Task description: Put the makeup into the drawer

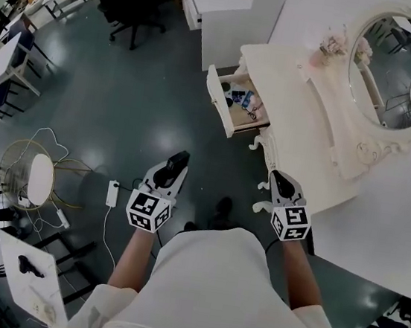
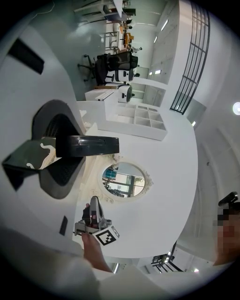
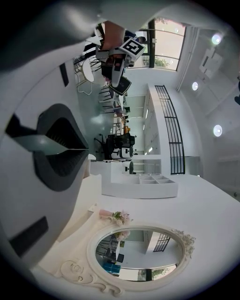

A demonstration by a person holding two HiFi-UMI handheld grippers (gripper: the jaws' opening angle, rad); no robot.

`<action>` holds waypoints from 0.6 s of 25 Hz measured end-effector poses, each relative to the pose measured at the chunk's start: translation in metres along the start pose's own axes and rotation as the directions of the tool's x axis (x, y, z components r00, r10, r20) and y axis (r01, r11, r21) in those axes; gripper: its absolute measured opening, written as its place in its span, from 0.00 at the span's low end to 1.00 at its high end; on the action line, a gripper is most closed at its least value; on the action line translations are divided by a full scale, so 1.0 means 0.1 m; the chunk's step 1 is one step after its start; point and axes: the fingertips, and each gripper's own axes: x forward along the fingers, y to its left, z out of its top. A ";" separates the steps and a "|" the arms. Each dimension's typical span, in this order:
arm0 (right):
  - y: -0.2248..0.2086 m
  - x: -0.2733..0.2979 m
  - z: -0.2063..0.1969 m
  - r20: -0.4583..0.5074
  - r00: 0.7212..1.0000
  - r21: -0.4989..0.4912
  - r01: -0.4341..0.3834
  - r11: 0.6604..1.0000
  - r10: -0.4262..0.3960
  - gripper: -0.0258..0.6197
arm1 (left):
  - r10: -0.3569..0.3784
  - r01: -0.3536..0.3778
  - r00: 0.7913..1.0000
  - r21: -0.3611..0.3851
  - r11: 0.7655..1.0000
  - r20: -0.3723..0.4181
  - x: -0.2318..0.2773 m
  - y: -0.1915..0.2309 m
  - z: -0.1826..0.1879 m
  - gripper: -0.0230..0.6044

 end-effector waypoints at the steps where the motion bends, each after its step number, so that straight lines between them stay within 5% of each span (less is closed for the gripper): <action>1: -0.05 0.05 0.02 0.000 1.000 0.001 -0.007 1.000 0.007 0.09 | 0.005 -0.005 1.000 0.000 1.000 -0.003 0.06 0.01 0.02 0.20; 15: -0.83 0.56 0.12 0.007 0.997 0.012 -0.072 0.997 0.072 0.09 | 0.057 -0.056 0.998 0.019 0.998 -0.031 0.91 -0.11 0.24 0.20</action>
